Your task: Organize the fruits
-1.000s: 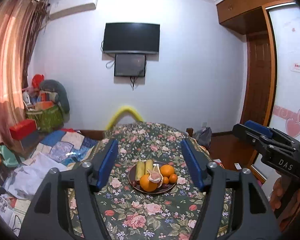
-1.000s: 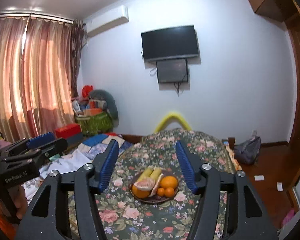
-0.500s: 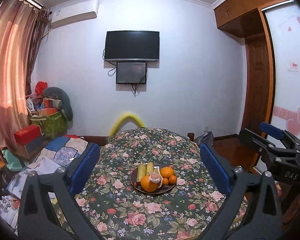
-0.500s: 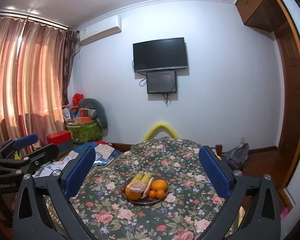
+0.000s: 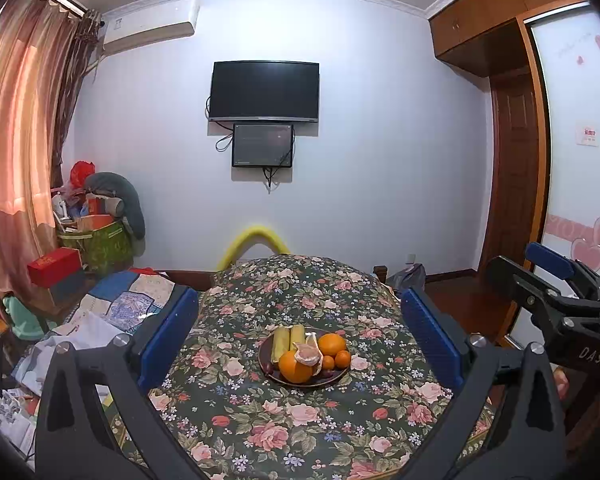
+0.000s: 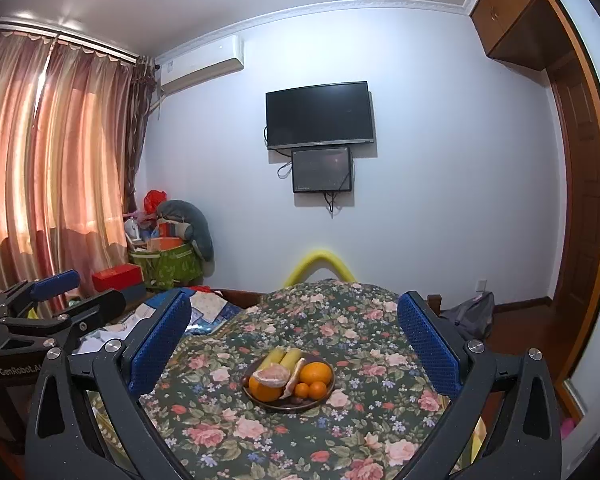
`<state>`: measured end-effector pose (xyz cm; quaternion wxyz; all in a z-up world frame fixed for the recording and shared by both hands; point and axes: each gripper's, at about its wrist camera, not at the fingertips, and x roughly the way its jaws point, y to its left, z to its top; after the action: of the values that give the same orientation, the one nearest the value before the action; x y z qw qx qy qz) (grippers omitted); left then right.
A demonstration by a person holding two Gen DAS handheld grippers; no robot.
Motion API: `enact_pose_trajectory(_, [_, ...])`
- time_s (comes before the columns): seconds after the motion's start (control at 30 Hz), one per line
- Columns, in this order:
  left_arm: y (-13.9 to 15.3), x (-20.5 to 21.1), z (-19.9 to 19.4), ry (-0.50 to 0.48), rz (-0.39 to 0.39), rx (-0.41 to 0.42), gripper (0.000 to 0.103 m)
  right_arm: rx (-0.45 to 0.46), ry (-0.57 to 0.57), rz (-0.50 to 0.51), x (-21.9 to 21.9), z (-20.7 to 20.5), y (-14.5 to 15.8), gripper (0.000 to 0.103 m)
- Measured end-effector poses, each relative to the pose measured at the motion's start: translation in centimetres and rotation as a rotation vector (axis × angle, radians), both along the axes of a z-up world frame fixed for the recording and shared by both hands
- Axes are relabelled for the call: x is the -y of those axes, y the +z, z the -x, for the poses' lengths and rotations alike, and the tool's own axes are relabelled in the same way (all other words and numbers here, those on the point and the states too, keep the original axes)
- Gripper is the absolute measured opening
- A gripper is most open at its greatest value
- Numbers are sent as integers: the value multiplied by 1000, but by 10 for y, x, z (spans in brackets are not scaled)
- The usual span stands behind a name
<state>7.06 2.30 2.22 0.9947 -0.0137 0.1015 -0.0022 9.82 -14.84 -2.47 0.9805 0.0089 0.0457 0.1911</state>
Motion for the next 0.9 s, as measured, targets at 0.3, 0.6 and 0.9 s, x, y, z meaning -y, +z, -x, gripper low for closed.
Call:
enact_pose_trajectory(0.3, [2,3,1,-4,-6,2,103,-2,0,-2,0,1,1,103])
enact_pose_trajectory(0.6, [2,5,1,-7,-3,2,103,-3,-2,-3,1,2,2,103])
enact_pose_trajectory(0.9, [3,5,1,-8,-3,1,103,-3,-4,-1,1,2,3,103])
